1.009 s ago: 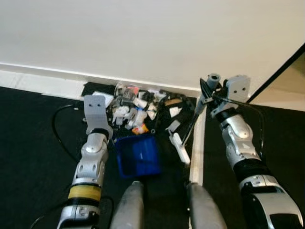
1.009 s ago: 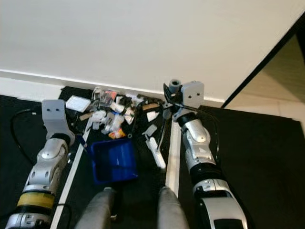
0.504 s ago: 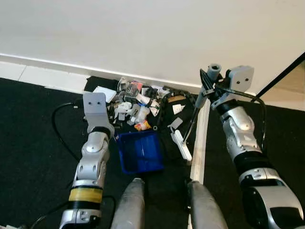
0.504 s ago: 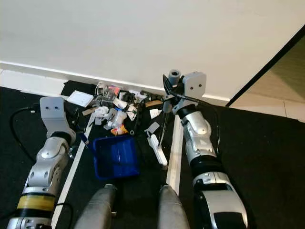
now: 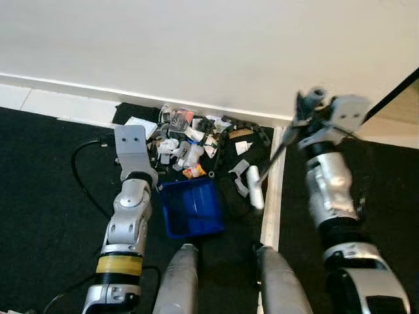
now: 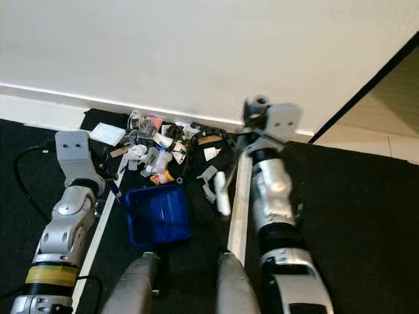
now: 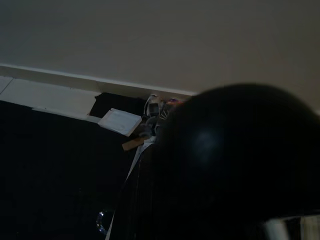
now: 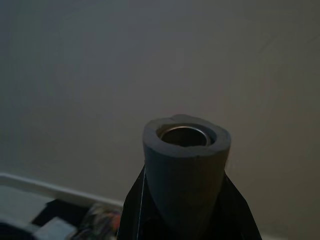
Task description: Sweep floor
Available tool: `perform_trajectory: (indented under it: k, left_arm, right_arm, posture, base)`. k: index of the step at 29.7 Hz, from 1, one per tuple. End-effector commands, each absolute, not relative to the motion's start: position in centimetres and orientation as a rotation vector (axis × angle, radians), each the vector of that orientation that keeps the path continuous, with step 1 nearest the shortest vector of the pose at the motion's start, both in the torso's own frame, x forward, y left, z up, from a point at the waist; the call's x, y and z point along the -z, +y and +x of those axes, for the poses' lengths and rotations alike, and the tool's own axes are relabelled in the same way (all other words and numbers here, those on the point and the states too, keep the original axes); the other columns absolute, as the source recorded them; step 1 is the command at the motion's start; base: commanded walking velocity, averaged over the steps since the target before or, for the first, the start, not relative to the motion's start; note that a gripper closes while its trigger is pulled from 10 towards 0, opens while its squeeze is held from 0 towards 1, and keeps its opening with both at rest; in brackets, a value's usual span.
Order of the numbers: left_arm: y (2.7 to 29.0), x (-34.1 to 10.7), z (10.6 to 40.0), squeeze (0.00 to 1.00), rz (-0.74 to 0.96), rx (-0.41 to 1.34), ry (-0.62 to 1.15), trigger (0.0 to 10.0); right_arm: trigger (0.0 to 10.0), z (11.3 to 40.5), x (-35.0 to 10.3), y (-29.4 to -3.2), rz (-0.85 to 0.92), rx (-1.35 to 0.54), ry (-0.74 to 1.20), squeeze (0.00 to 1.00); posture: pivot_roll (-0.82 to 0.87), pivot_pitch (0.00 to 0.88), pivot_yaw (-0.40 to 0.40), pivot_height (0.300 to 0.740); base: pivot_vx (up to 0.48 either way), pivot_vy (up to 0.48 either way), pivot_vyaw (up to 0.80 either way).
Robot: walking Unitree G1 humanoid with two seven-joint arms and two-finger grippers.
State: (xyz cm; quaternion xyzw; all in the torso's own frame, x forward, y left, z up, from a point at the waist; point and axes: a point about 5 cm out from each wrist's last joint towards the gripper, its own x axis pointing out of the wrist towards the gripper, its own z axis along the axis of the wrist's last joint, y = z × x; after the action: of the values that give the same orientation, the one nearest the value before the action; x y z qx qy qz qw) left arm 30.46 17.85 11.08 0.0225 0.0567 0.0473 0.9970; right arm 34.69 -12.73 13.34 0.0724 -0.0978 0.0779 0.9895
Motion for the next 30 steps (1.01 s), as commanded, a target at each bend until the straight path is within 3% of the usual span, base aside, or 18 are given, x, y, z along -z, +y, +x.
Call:
perform_trajectory:
  k: [1, 7, 12, 30]
  left_arm:
    - [17.2, -10.0, 30.1, 0.00, 0.029, -0.065, 0.156, 10.0]
    - [17.5, -10.0, 30.0, 0.00, 0.031, -0.074, 0.157, 10.0]
    - [17.3, -9.9, 30.1, 0.00, 0.028, -0.076, 0.157, 10.0]
    - [17.2, -9.7, 30.4, 0.00, 0.028, -0.074, 0.159, 10.0]
  right_arm:
    - [10.0, 34.0, -11.6, -11.5, 0.164, -0.148, -0.139, 0.00]
    - [10.0, 33.1, -9.3, -10.8, 0.119, -0.132, -0.068, 0.00]
    - [10.0, 32.8, -8.3, -12.9, -0.060, -0.122, -0.054, 0.00]
    - [10.0, 34.4, -9.4, -19.3, -0.230, 0.032, -0.042, 0.00]
  posture:
    - [0.02, 0.266, 0.009, 0.740]
    - [0.02, 0.262, 0.007, 0.740]
    - [0.01, 0.256, 0.005, 0.740]
    - [0.02, 0.236, 0.004, 0.740]
  base:
    - [0.000, 0.000, 0.00]
    - [0.000, 0.000, 0.00]
    - [0.000, 0.000, 0.00]
    - [0.000, 0.000, 0.00]
